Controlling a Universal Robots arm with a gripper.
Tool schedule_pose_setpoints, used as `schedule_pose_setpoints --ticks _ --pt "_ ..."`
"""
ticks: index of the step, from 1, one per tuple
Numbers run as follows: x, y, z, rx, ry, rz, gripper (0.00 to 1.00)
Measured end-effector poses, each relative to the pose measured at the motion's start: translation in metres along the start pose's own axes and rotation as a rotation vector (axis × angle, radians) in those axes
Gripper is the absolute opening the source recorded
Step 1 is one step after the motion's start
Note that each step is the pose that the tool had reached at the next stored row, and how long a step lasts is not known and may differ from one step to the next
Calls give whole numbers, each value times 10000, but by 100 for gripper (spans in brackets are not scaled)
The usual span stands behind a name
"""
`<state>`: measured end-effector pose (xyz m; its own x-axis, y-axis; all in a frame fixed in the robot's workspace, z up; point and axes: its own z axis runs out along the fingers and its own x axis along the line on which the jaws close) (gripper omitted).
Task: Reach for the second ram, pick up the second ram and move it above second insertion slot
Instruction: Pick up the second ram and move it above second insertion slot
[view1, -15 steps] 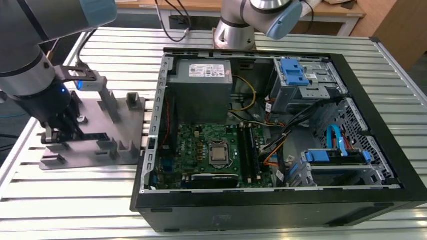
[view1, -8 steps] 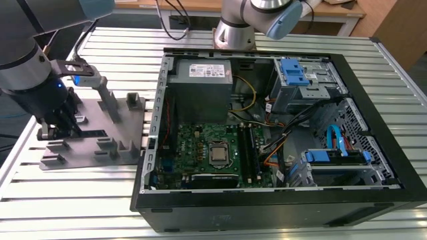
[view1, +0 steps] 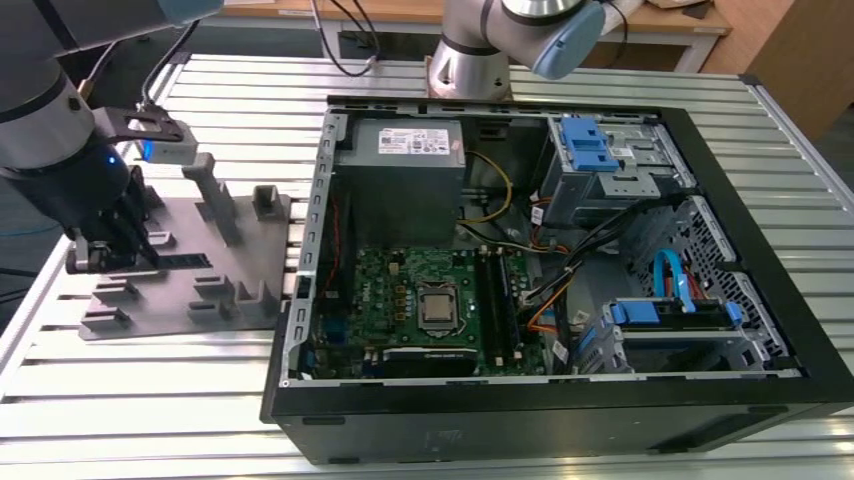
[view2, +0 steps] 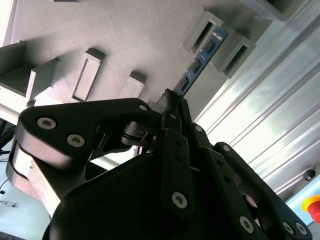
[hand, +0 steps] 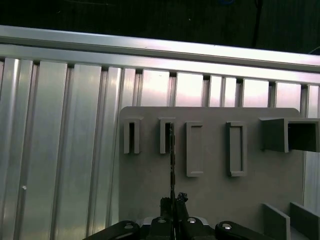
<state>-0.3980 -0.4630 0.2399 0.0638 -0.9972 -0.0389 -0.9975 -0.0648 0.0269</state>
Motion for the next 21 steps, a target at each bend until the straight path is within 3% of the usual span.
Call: schedule_pose_setpoints --ticks 21 --pt "-10 7 -263 1 -1 0 14"
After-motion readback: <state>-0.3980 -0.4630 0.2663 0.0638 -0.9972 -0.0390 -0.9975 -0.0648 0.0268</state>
